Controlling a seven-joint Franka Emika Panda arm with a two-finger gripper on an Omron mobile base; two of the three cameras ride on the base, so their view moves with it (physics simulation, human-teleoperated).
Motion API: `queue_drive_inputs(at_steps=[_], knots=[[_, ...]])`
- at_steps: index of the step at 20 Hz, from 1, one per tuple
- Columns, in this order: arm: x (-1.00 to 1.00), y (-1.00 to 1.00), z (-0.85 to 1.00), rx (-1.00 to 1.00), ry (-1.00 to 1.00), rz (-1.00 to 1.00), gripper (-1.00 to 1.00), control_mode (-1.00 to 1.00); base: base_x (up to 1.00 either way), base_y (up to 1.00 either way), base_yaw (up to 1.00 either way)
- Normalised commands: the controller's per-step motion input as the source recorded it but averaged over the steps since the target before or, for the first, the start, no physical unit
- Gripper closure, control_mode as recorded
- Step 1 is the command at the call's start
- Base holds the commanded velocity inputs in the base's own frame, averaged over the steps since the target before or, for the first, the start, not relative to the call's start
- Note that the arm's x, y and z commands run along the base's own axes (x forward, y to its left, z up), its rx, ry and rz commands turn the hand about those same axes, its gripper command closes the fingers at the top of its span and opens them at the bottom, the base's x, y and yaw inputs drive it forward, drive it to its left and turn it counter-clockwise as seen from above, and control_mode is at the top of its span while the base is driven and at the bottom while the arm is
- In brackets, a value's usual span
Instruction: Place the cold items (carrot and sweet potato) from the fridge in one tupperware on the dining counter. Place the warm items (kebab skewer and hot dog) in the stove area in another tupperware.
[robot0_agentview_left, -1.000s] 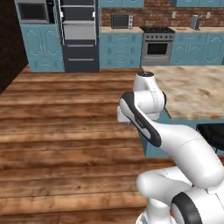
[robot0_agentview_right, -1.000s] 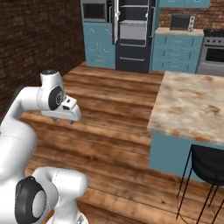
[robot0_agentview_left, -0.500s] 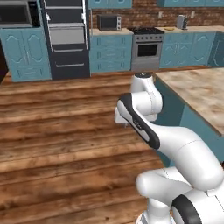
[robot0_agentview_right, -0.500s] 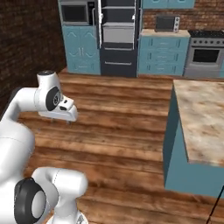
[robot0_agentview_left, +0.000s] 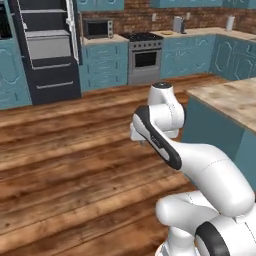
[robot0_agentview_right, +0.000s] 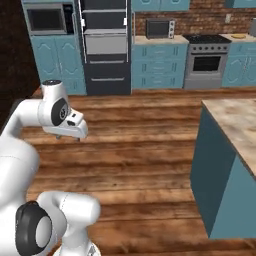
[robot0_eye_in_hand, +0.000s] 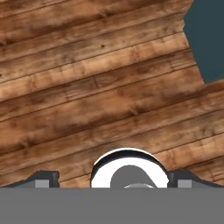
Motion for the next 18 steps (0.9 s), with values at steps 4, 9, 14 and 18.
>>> queue_drive_inputs(at_steps=[4,9,14,18], knots=[[0.0,0.0,0.0,0.0,0.0,0.0,-1.0,1.0,1.0,0.99,-0.46],[0.0,0.0,0.0,0.0,0.0,0.0,-1.0,1.0,1.0,0.99,-0.47],[0.0,0.0,0.0,0.0,0.0,0.0,-1.0,1.0,1.0,0.99,-0.47],[0.0,0.0,0.0,0.0,0.0,0.0,-1.0,1.0,1.0,1.0,-0.46]])
